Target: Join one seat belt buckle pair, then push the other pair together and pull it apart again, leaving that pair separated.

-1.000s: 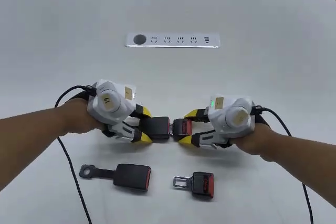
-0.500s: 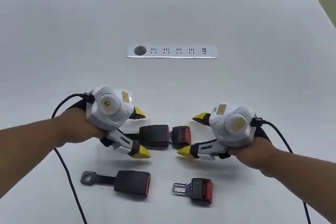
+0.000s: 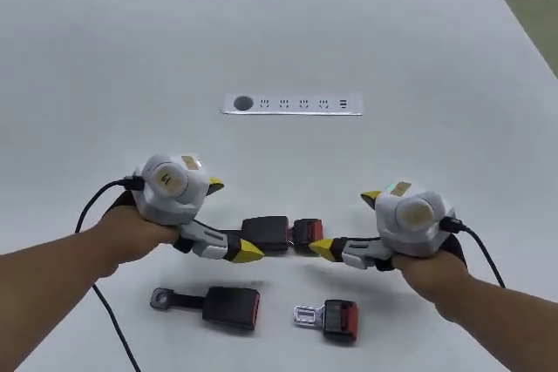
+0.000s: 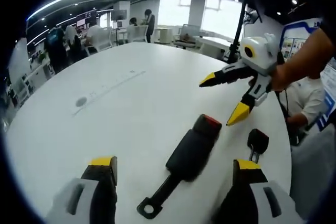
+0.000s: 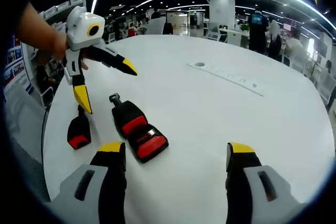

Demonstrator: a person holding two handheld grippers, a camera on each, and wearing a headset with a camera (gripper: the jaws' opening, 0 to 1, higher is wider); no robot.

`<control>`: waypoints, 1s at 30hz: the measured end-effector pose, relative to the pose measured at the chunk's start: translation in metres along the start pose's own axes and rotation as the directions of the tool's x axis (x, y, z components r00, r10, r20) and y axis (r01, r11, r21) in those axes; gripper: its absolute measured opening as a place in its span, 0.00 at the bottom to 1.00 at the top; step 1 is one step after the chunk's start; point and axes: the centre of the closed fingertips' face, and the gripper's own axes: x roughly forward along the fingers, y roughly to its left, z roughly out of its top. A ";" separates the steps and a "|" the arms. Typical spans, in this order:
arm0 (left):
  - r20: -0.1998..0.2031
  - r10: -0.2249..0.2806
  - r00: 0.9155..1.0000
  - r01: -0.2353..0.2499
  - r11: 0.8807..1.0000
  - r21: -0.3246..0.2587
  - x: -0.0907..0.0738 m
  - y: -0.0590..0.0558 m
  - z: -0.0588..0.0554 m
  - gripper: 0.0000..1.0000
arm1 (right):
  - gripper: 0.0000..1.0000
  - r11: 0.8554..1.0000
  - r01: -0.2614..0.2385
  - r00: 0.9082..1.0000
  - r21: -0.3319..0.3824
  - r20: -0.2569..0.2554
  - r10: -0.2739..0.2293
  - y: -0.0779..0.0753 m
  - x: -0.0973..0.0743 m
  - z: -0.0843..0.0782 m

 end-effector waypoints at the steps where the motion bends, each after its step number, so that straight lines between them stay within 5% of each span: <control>1: 0.008 0.004 1.000 -0.004 1.000 -0.005 -0.003 -0.001 0.001 0.95 | 0.79 1.000 0.017 1.000 0.014 0.012 -0.017 -0.002 -0.003 0.000; 4: 0.041 0.041 0.998 -0.040 0.999 -0.013 -0.015 -0.004 -0.001 0.98 | 0.82 0.998 0.053 0.998 0.020 0.025 -0.054 -0.003 -0.011 0.001; 10: 0.077 0.086 0.993 -0.077 0.990 -0.116 -0.034 -0.007 -0.007 1.00 | 0.85 0.993 0.106 0.992 0.057 0.062 -0.110 0.003 -0.029 0.002; 22: 0.139 0.171 0.975 -0.148 0.975 -0.163 -0.075 -0.016 -0.018 1.00 | 0.93 0.981 0.170 0.976 0.094 0.119 -0.181 0.017 -0.062 0.006; 24: 0.178 0.187 0.966 -0.158 0.974 -0.163 -0.081 -0.023 -0.016 1.00 | 0.93 0.979 0.183 0.974 0.092 0.119 -0.194 0.020 -0.067 0.005; 27: 0.157 0.197 0.968 -0.164 0.965 -0.204 -0.089 -0.027 -0.027 1.00 | 0.93 0.978 0.187 0.971 0.096 0.130 -0.199 0.025 -0.075 0.003; 30: 0.186 0.211 0.960 -0.169 0.961 -0.219 -0.101 -0.037 -0.030 1.00 | 0.94 0.975 0.200 0.968 0.100 0.136 -0.212 0.030 -0.083 -0.003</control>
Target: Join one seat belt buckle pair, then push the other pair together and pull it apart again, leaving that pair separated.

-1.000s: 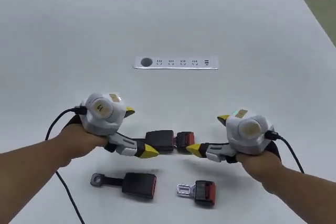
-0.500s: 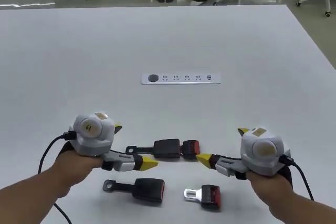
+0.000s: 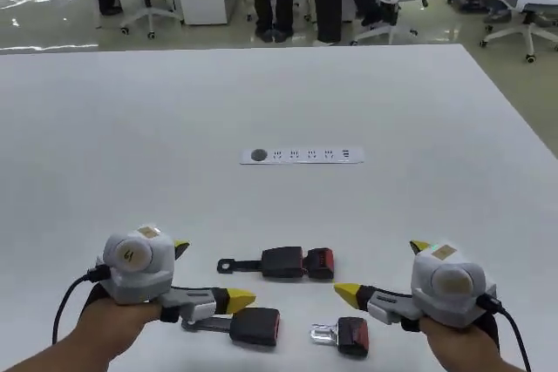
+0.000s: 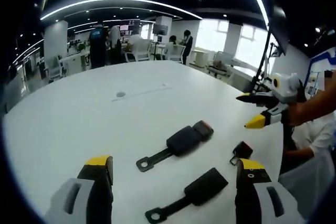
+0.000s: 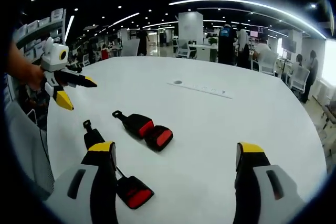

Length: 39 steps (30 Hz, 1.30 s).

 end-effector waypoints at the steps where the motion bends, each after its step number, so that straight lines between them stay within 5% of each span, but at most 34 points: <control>1: -0.002 0.006 1.000 -0.006 1.000 -0.007 -0.003 0.003 -0.004 1.00 | 0.95 1.000 0.001 1.000 0.002 0.002 -0.001 0.001 -0.003 -0.001; 13: 0.045 0.046 0.998 -0.044 0.998 -0.041 -0.053 -0.001 -0.022 1.00 | 0.99 1.000 0.016 1.000 -0.010 0.022 -0.015 0.026 -0.039 -0.009; 16: 0.114 0.027 0.993 -0.018 0.997 -0.078 -0.063 -0.006 -0.016 1.00 | 0.99 1.000 0.018 0.999 -0.010 0.031 -0.018 0.032 -0.051 -0.007; 18: 0.104 0.044 0.994 -0.036 0.996 -0.076 -0.071 -0.002 -0.023 1.00 | 0.99 1.000 0.020 0.999 -0.002 0.039 -0.020 0.030 -0.055 -0.007; 24: 0.106 0.045 0.993 -0.036 0.996 -0.086 -0.079 -0.020 -0.033 1.00 | 0.99 0.999 0.042 0.998 0.007 0.051 -0.043 0.031 -0.073 -0.010; 39: 0.160 0.066 0.985 -0.055 0.996 -0.075 -0.092 -0.016 -0.029 1.00 | 0.99 0.997 0.067 0.995 0.035 0.072 -0.070 0.031 -0.103 -0.015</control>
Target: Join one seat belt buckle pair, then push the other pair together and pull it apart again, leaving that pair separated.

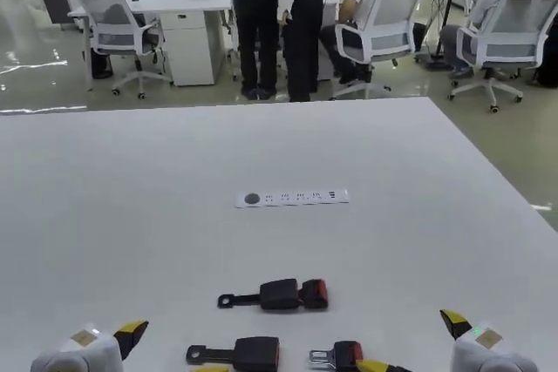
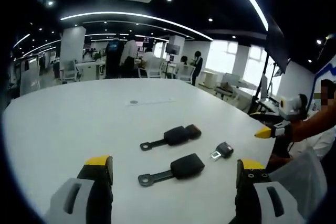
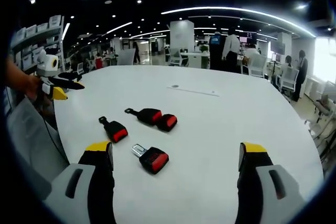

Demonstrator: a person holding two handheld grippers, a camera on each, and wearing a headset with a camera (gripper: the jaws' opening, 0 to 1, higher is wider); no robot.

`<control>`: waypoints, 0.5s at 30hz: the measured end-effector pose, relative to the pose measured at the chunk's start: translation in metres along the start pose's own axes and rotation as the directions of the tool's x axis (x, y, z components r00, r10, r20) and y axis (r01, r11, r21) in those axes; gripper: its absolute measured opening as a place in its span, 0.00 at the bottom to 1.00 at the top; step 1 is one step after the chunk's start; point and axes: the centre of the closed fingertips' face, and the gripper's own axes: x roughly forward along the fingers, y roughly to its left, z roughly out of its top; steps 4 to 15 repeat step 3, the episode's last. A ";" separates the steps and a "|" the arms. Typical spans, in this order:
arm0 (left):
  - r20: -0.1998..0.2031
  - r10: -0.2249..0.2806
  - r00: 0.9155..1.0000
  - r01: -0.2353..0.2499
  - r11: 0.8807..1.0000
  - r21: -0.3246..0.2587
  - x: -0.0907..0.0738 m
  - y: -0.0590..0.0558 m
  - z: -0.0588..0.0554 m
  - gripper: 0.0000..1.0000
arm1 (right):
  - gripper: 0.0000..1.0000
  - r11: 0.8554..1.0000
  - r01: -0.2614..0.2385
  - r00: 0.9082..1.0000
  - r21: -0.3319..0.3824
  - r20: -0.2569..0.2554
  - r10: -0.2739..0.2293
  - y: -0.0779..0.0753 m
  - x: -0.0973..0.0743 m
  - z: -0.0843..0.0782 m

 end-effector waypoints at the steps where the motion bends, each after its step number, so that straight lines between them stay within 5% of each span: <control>1: -0.001 0.002 1.000 -0.002 1.000 0.000 0.000 0.001 -0.001 1.00 | 0.99 1.000 0.002 1.000 -0.001 0.001 -0.002 -0.002 0.000 0.000; 15: -0.002 0.002 1.000 -0.002 1.000 0.000 0.001 0.000 -0.001 1.00 | 0.99 1.000 0.005 1.000 -0.002 0.004 -0.005 -0.004 -0.002 0.000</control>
